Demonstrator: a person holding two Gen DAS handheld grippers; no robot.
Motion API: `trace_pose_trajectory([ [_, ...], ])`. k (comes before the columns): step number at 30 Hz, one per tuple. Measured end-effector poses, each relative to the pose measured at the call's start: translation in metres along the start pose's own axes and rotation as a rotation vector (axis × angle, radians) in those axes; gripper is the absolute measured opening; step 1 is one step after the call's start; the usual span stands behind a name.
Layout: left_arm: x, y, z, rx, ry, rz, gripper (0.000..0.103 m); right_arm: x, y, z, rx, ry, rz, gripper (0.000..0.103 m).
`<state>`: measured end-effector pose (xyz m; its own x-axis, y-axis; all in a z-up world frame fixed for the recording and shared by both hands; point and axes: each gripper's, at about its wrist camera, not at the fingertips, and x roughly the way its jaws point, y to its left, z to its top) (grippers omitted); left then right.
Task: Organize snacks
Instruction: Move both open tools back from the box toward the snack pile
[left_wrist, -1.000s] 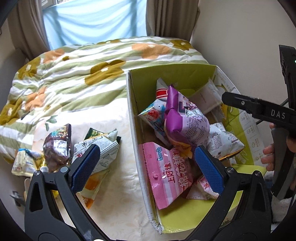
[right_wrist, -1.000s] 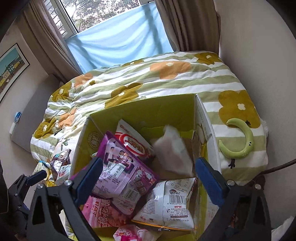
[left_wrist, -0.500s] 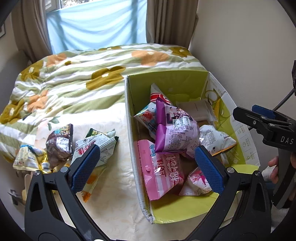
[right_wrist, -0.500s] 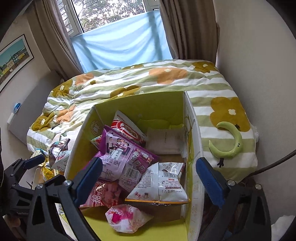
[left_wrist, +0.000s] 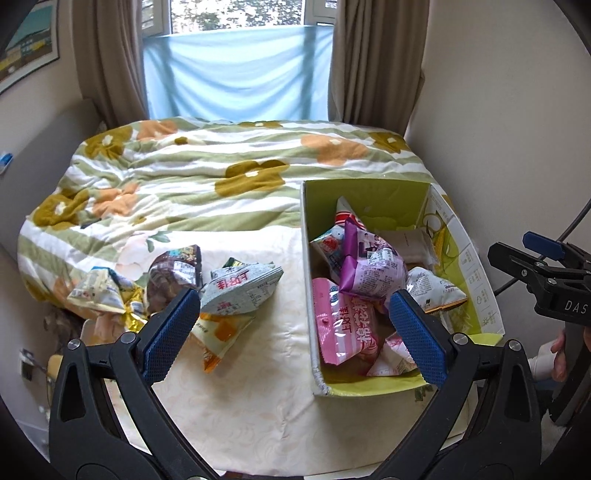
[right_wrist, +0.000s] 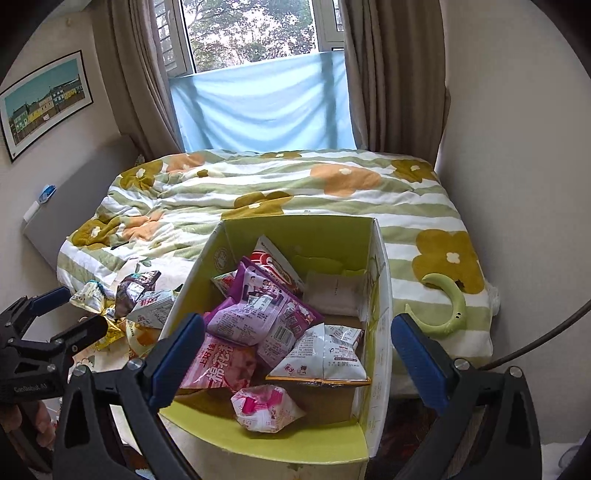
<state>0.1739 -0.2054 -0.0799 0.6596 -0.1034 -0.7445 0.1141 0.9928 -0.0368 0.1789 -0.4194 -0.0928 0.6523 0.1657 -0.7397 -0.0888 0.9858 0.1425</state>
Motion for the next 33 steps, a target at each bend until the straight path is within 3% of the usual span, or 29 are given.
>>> trace_pose_trajectory([
  [10,-0.021,0.075,-0.030,-0.106,-0.011,0.047,0.101,-0.006,0.048,-0.015,-0.038,-0.030,0.046,0.100],
  [20,-0.024,0.180,-0.027,-0.138,0.011,0.066,0.101,0.019,0.136,-0.007,-0.029,-0.031,0.077,0.101],
  [28,-0.001,0.263,-0.016,-0.155,0.044,0.054,0.101,0.051,0.216,-0.011,-0.043,-0.009,0.117,0.101],
  [33,0.039,0.307,-0.003,-0.155,0.097,0.030,0.101,0.082,0.262,-0.018,-0.065,0.023,0.128,0.100],
])
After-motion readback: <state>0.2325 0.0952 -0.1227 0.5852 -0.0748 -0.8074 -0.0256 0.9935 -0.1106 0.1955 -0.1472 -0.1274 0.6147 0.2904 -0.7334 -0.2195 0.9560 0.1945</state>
